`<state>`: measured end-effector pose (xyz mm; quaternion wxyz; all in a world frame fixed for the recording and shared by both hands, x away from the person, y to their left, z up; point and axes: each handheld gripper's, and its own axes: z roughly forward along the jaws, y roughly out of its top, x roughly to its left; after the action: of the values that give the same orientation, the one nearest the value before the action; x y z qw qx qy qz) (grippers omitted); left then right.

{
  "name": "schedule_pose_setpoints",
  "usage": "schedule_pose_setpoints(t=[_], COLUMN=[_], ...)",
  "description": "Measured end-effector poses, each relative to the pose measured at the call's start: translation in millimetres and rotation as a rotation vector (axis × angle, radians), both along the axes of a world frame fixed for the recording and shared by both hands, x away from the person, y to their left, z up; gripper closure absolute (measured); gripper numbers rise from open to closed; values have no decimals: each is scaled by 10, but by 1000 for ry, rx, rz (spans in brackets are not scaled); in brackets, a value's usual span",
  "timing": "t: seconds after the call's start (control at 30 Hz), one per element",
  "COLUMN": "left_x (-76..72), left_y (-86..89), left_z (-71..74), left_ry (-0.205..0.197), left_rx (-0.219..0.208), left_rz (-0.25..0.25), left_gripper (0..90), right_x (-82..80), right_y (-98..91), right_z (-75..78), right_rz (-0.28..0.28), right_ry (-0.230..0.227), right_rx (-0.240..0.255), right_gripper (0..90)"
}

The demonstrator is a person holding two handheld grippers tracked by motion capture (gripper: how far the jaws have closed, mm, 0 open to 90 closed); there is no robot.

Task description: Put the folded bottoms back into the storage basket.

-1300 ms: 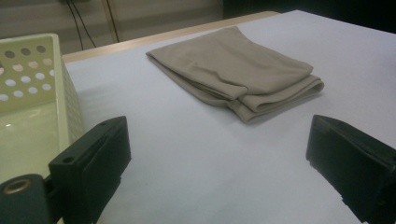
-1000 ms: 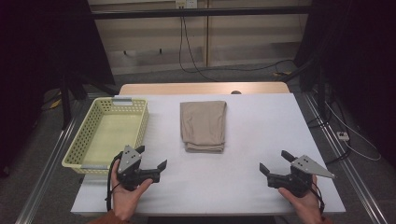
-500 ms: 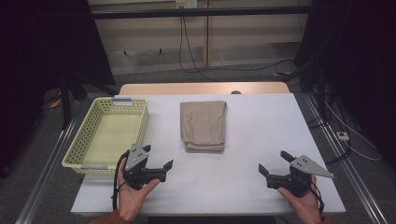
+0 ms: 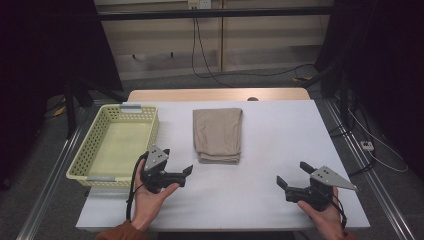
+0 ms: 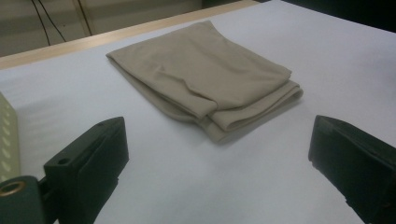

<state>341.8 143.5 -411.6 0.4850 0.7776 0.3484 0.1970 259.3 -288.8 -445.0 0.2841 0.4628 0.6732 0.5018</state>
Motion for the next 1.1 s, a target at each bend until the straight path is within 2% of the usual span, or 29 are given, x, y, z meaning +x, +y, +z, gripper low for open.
schedule_pose_setpoints(t=[0.1, 0.2, 0.23, 0.57, 0.73, 0.87, 1.1], left_x=[60, 126, 138, 268, 367, 442, 573], left_y=[-50, -96, -110, -166, -216, -264, -328], left_z=[21, 29, 31, 57, 82, 99, 107], left_ry=[9, 54, 55, 52, 53, 51, 48], left_rx=[-9, -21, -14, -4, -15, 0, -2], left_rz=[-1, -19, -17, -23, -10, -5, 11], left_gripper=[52, 49, 49, 48, 48, 50, 56], right_x=[4, 2, -2, 0, 4, 2, 2], right_y=[7, 7, 5, 6, 0, 4, 2], right_z=[0, 3, 5, 3, 0, -1, -1], right_rz=[4, 4, 4, 6, 7, 10, 11], right_ry=[-1, -3, -2, 1, 3, 4, 4], right_rx=[-5, -4, 1, 2, 3, 2, 2], right_gripper=[25, 25, 26, 26, 26, 26, 26])
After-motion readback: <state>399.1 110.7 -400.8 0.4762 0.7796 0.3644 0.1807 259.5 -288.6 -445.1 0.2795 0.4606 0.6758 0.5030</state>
